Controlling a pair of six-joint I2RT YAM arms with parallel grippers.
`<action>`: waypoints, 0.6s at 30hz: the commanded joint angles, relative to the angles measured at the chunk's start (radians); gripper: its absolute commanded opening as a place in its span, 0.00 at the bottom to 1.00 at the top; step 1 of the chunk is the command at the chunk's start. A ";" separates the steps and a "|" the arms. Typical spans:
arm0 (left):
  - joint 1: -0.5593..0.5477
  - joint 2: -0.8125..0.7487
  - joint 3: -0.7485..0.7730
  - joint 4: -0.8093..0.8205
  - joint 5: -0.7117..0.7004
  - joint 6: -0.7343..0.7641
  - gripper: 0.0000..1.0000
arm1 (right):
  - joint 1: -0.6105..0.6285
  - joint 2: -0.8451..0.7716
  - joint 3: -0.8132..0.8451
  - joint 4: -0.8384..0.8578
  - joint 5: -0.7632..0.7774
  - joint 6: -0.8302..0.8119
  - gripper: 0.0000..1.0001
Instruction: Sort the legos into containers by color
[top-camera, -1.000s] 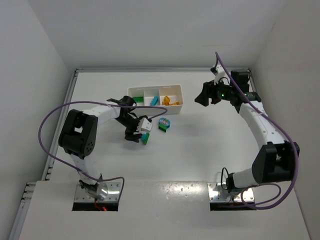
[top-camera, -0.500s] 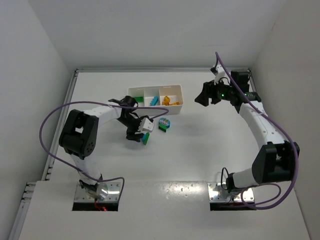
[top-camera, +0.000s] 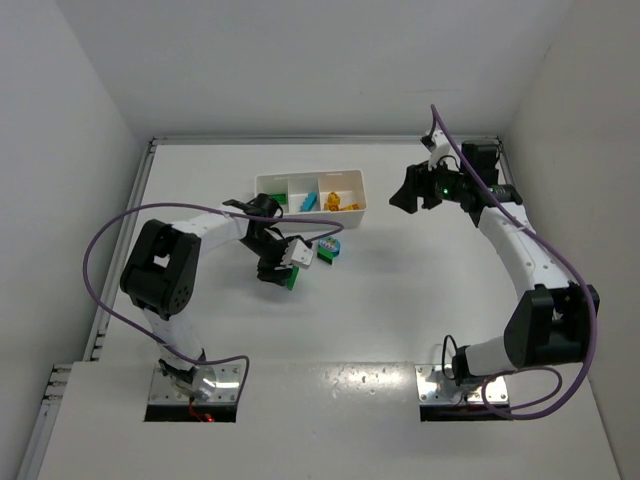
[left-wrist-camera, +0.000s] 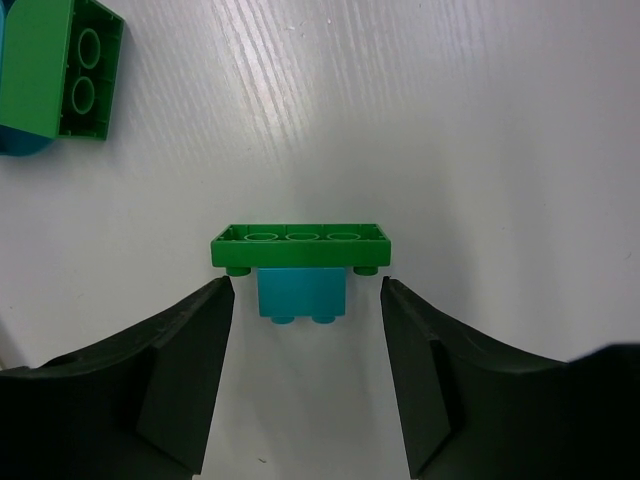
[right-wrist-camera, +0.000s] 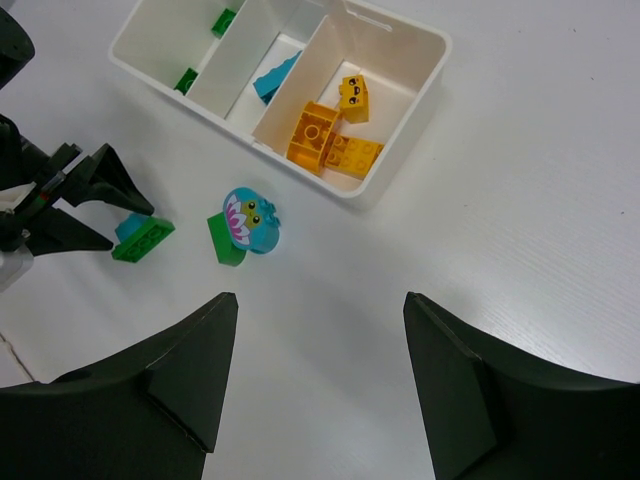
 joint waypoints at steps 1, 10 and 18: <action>-0.013 -0.040 -0.005 0.002 0.015 -0.004 0.66 | -0.006 -0.034 -0.004 0.012 -0.020 0.005 0.68; -0.013 -0.013 -0.005 0.002 -0.005 -0.013 0.61 | -0.006 -0.034 -0.014 0.012 -0.020 0.005 0.68; -0.013 -0.013 -0.005 0.002 -0.005 -0.022 0.61 | -0.006 -0.034 -0.014 0.012 -0.020 0.005 0.68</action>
